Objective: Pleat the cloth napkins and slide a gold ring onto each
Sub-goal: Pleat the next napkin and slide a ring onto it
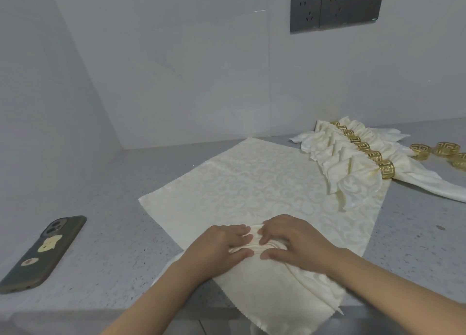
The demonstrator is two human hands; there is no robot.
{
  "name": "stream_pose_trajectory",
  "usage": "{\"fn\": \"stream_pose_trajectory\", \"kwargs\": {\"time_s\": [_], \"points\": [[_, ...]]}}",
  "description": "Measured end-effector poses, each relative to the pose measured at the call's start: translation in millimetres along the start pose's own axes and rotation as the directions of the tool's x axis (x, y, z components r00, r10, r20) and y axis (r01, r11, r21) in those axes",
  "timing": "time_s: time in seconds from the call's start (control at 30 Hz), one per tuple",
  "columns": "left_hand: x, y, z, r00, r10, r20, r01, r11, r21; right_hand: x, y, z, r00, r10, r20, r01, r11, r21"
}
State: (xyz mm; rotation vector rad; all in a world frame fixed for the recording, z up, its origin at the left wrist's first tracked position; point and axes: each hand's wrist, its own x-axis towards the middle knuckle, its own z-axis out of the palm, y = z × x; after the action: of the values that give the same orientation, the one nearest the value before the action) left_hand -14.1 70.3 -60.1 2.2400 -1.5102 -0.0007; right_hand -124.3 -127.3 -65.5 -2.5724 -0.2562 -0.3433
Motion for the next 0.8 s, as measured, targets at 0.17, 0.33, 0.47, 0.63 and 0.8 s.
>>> {"fn": "stream_pose_trajectory", "kwargs": {"time_s": [0.17,0.33,0.47,0.63,0.8], "points": [[1,4,3,0.998,-0.040,-0.039,0.038,0.998,-0.048,2,0,3,0.999,0.011,-0.051,-0.011,1.000,0.003],[-2,4,7,0.988,-0.126,-0.093,0.115,0.986,-0.122,5,-2,5,0.994,0.049,-0.098,-0.043,0.997,0.062],[2,4,10,0.961,-0.245,-0.128,0.200,0.936,-0.290,5,-1,5,0.991,0.070,-0.114,-0.063,0.996,0.066],[6,8,14,0.932,-0.313,-0.182,0.237,0.908,-0.345,6,-3,7,0.981,0.100,-0.166,-0.086,0.992,0.093],[7,14,14,0.902,-0.360,-0.237,0.254,0.889,-0.382,6,-6,10,0.976,0.104,-0.191,-0.089,0.992,0.084]]}}
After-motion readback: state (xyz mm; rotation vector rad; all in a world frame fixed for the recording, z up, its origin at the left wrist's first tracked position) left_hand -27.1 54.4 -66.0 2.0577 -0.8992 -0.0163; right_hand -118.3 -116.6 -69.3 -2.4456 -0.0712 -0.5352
